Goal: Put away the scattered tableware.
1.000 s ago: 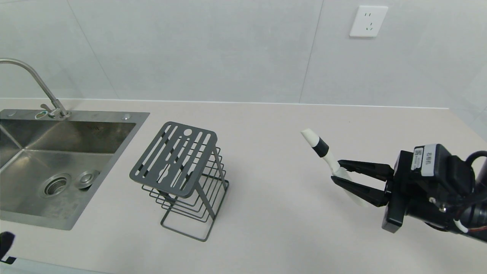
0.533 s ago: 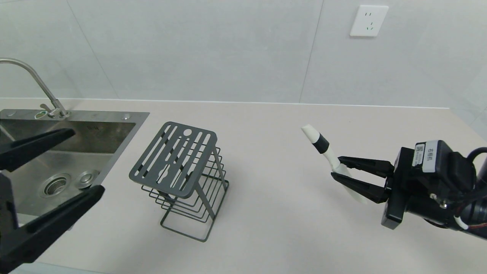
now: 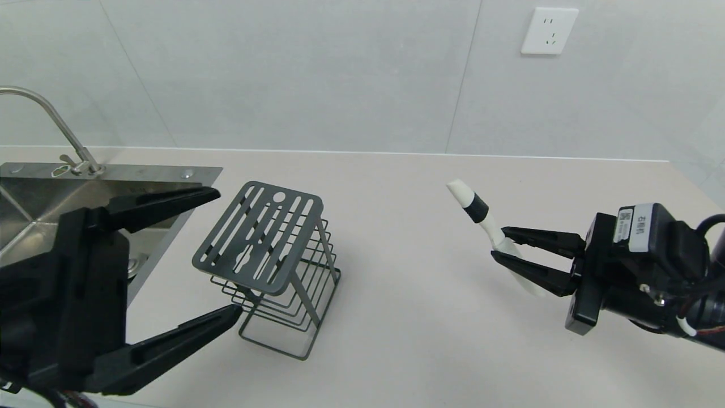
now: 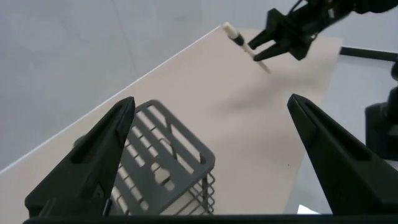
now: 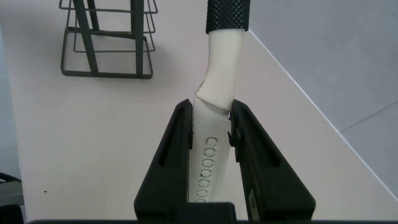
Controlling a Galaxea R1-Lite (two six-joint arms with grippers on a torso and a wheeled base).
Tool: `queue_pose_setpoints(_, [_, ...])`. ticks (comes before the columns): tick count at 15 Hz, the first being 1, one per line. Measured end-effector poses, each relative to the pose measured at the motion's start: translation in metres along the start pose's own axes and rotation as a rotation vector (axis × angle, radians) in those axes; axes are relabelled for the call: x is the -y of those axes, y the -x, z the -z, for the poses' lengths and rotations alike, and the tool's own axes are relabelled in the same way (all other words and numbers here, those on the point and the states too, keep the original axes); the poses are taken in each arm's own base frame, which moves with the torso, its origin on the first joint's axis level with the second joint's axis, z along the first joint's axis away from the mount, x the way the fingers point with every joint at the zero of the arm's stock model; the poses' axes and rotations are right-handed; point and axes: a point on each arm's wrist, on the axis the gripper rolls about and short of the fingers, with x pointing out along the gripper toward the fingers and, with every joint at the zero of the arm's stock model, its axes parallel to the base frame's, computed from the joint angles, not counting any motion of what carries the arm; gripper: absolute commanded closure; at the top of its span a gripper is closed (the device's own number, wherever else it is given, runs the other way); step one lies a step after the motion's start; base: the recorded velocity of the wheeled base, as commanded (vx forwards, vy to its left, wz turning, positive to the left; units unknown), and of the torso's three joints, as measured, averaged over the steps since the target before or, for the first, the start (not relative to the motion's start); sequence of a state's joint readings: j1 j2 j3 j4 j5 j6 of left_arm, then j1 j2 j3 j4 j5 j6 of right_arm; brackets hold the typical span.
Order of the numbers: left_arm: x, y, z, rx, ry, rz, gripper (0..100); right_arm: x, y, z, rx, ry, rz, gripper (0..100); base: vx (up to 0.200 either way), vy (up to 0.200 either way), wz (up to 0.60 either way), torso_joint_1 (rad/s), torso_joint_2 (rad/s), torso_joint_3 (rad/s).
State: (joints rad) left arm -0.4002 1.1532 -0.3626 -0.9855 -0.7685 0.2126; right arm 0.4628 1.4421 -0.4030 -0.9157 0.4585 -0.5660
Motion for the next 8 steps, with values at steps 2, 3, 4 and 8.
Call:
queue_pose_setpoints(2, [-0.006,-0.016,0.003,0.005,0.014,0.044,0,0.001,-0.001,-0.001,0.007,0.003,0.001,100,0.0,0.0,0.0,0.0,0.0,0.0])
queue_pose_setpoints(3, [-0.008,-0.023,0.005,0.006,0.02,0.062,0,0.001,-0.001,-0.003,0.013,0.006,0.001,100,0.0,0.0,0.0,0.0,0.0,0.0])
queue_pose_setpoints(4, [-0.01,-0.032,0.005,0.013,0.023,0.081,0,0.001,-0.003,-0.006,0.025,0.011,-0.002,100,0.0,0.0,0.0,0.0,0.0,0.0])
queue_pose_setpoints(8, [-0.019,-0.06,0.009,0.044,0.021,0.13,0,-0.002,-0.009,-0.019,0.08,0.033,-0.028,100,0.0,0.0,0.0,0.0,0.0,0.0])
